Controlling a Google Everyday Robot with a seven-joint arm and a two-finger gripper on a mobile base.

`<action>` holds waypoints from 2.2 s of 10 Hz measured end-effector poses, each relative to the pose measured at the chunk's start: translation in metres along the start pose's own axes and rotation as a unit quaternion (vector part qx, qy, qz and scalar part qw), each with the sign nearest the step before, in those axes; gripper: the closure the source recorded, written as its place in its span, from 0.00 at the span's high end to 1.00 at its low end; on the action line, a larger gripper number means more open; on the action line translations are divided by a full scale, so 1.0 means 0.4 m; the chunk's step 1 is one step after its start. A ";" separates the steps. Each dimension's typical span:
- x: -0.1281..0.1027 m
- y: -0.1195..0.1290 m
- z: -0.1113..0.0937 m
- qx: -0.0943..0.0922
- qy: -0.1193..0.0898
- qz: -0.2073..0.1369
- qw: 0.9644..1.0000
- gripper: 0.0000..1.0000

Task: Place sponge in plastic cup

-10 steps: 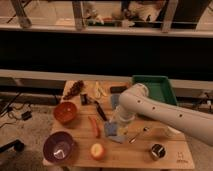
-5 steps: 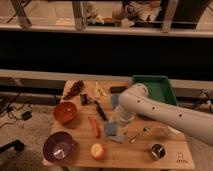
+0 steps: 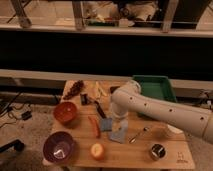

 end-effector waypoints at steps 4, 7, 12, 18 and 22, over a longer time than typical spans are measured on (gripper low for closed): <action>0.024 -0.084 -0.060 0.046 0.010 0.008 0.999 0.10; 0.044 -0.131 -0.051 0.055 0.014 0.014 0.998 0.10; 0.077 -0.202 -0.053 0.065 0.032 0.014 0.997 0.10; 0.109 -0.296 -0.072 0.082 0.057 0.013 0.995 0.10; 0.151 -0.330 -0.065 0.085 0.069 0.020 0.994 0.10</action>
